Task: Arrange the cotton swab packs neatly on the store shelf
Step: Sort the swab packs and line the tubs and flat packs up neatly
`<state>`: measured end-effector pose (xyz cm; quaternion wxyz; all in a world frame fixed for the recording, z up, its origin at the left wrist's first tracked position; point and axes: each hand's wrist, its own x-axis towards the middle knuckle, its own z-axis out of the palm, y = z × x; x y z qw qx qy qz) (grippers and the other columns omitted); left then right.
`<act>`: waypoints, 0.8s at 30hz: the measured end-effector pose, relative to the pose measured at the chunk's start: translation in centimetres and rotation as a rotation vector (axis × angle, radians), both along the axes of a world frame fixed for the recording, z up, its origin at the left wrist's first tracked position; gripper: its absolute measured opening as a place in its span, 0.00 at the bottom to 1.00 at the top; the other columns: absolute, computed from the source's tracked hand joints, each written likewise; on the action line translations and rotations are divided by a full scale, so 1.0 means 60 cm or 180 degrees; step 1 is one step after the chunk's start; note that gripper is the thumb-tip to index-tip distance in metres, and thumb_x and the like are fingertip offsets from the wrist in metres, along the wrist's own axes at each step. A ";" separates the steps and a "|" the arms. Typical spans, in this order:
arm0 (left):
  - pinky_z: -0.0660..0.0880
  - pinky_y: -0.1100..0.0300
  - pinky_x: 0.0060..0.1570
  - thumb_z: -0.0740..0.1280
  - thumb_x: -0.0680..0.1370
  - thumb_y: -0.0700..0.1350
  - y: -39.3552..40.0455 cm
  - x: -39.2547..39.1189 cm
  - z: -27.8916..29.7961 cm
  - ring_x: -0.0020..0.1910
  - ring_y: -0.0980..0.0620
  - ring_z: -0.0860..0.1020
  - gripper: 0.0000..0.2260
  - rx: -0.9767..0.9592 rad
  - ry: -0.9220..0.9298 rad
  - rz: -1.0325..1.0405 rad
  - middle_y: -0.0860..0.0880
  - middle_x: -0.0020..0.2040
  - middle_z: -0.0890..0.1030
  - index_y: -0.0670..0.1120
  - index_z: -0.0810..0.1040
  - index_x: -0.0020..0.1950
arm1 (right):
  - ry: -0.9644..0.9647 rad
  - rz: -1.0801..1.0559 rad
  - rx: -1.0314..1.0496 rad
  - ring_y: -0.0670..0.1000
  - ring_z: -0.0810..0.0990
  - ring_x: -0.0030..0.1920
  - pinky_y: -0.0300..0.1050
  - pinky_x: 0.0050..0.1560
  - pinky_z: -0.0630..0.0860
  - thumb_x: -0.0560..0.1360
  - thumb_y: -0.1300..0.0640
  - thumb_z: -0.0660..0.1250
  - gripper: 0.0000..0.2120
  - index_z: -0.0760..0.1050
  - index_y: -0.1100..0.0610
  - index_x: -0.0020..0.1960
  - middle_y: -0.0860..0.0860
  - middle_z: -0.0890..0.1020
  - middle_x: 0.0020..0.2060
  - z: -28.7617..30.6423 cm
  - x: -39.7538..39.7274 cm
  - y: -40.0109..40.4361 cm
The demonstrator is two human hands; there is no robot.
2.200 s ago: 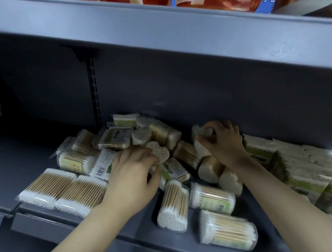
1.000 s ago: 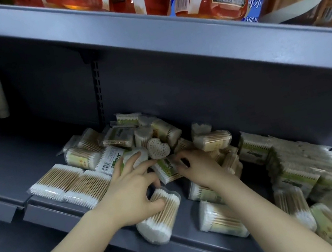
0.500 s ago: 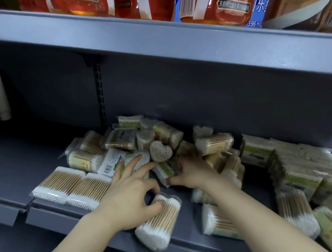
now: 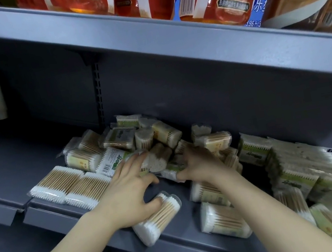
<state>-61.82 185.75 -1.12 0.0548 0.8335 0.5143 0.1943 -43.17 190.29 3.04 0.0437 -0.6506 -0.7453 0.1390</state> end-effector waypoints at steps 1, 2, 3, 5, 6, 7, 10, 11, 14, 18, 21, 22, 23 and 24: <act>0.38 0.56 0.71 0.45 0.62 0.68 0.001 0.000 0.000 0.75 0.51 0.39 0.35 -0.0002 0.0017 0.0005 0.48 0.77 0.47 0.57 0.74 0.61 | -0.0011 -0.0001 0.0021 0.50 0.71 0.44 0.40 0.31 0.62 0.67 0.48 0.71 0.20 0.66 0.55 0.51 0.49 0.71 0.46 0.002 0.002 -0.001; 0.38 0.55 0.72 0.45 0.62 0.68 0.001 0.001 0.000 0.75 0.51 0.39 0.35 -0.0001 0.0038 0.0006 0.48 0.77 0.46 0.57 0.74 0.61 | -0.0029 -0.0005 0.0036 0.51 0.72 0.46 0.40 0.34 0.63 0.67 0.48 0.71 0.21 0.68 0.56 0.54 0.50 0.73 0.48 0.003 0.004 -0.002; 0.38 0.55 0.72 0.45 0.62 0.68 0.001 0.001 0.000 0.75 0.51 0.39 0.35 0.0002 0.0060 0.0002 0.48 0.77 0.46 0.57 0.74 0.61 | -0.0050 -0.0015 0.0050 0.52 0.73 0.49 0.40 0.37 0.65 0.67 0.48 0.71 0.24 0.68 0.57 0.57 0.52 0.74 0.51 0.002 0.005 -0.002; 0.38 0.56 0.72 0.45 0.62 0.68 0.001 0.000 0.000 0.75 0.51 0.38 0.35 0.0003 0.0064 -0.0006 0.49 0.77 0.46 0.57 0.74 0.61 | -0.0082 0.0021 0.0078 0.52 0.74 0.51 0.40 0.41 0.65 0.67 0.48 0.72 0.26 0.69 0.58 0.59 0.53 0.75 0.55 0.000 0.006 -0.005; 0.38 0.56 0.72 0.45 0.62 0.68 0.001 0.000 -0.001 0.75 0.51 0.38 0.35 0.0001 0.0053 -0.0011 0.49 0.77 0.45 0.57 0.74 0.61 | -0.0084 0.0063 0.0071 0.52 0.74 0.51 0.40 0.42 0.64 0.67 0.49 0.72 0.25 0.69 0.57 0.60 0.53 0.75 0.55 -0.001 0.005 -0.008; 0.38 0.56 0.71 0.45 0.62 0.68 0.001 0.000 -0.001 0.75 0.51 0.38 0.35 -0.0001 0.0045 -0.0015 0.49 0.77 0.45 0.57 0.75 0.61 | -0.0083 0.0102 0.0048 0.52 0.74 0.52 0.39 0.42 0.64 0.68 0.50 0.72 0.25 0.69 0.57 0.61 0.52 0.75 0.54 -0.001 0.004 -0.011; 0.38 0.55 0.72 0.45 0.62 0.68 0.000 0.000 0.000 0.75 0.50 0.39 0.35 -0.0016 0.0026 -0.0013 0.48 0.77 0.45 0.57 0.75 0.61 | -0.0097 0.0166 0.0011 0.52 0.73 0.54 0.39 0.42 0.63 0.69 0.51 0.71 0.24 0.69 0.56 0.60 0.50 0.70 0.48 -0.002 0.002 -0.015; 0.38 0.55 0.72 0.45 0.62 0.68 0.001 0.000 0.000 0.75 0.50 0.39 0.35 -0.0014 0.0024 -0.0015 0.48 0.77 0.45 0.57 0.75 0.61 | -0.0079 0.0160 -0.0006 0.52 0.73 0.54 0.39 0.43 0.63 0.68 0.51 0.72 0.24 0.69 0.56 0.60 0.50 0.70 0.48 -0.003 0.002 -0.014; 0.37 0.57 0.71 0.45 0.61 0.67 0.001 0.001 -0.001 0.73 0.54 0.36 0.35 -0.0004 -0.0043 -0.0027 0.48 0.77 0.44 0.57 0.75 0.61 | -0.0081 0.0144 0.0041 0.53 0.73 0.56 0.40 0.43 0.63 0.67 0.52 0.73 0.26 0.68 0.58 0.60 0.53 0.73 0.55 -0.008 0.001 -0.011; 0.37 0.57 0.70 0.46 0.62 0.67 0.001 0.002 -0.004 0.72 0.56 0.35 0.35 -0.0001 -0.0091 -0.0036 0.48 0.77 0.44 0.57 0.75 0.61 | -0.0243 0.0243 0.0201 0.56 0.71 0.58 0.41 0.45 0.63 0.66 0.51 0.72 0.28 0.66 0.56 0.62 0.54 0.73 0.58 -0.017 -0.002 -0.006; 0.37 0.56 0.71 0.46 0.62 0.67 0.002 0.003 -0.006 0.75 0.51 0.38 0.34 0.0001 -0.0075 -0.0012 0.49 0.77 0.44 0.57 0.75 0.60 | -0.0307 0.0251 0.0346 0.55 0.72 0.58 0.42 0.45 0.66 0.65 0.48 0.72 0.30 0.65 0.55 0.63 0.53 0.73 0.59 -0.020 -0.004 -0.006; 0.37 0.56 0.71 0.46 0.62 0.67 0.003 0.003 -0.006 0.75 0.51 0.38 0.34 0.0005 -0.0077 -0.0009 0.49 0.77 0.45 0.57 0.75 0.60 | -0.0296 0.0253 0.0390 0.55 0.72 0.58 0.43 0.45 0.67 0.65 0.48 0.72 0.30 0.66 0.55 0.62 0.53 0.73 0.58 -0.020 -0.004 -0.006; 0.37 0.56 0.70 0.46 0.62 0.67 0.003 0.004 -0.007 0.75 0.51 0.38 0.34 0.0017 -0.0080 -0.0007 0.49 0.77 0.45 0.57 0.75 0.59 | -0.0267 0.0259 0.0417 0.55 0.72 0.57 0.43 0.45 0.67 0.65 0.47 0.72 0.29 0.66 0.55 0.61 0.53 0.74 0.57 -0.020 -0.004 -0.007; 0.37 0.56 0.70 0.46 0.62 0.67 0.003 0.004 -0.007 0.75 0.51 0.38 0.34 0.0030 -0.0087 -0.0005 0.49 0.77 0.45 0.56 0.75 0.59 | -0.0236 0.0268 0.0442 0.55 0.73 0.56 0.43 0.44 0.68 0.65 0.47 0.71 0.28 0.66 0.55 0.59 0.53 0.74 0.56 -0.019 -0.003 -0.007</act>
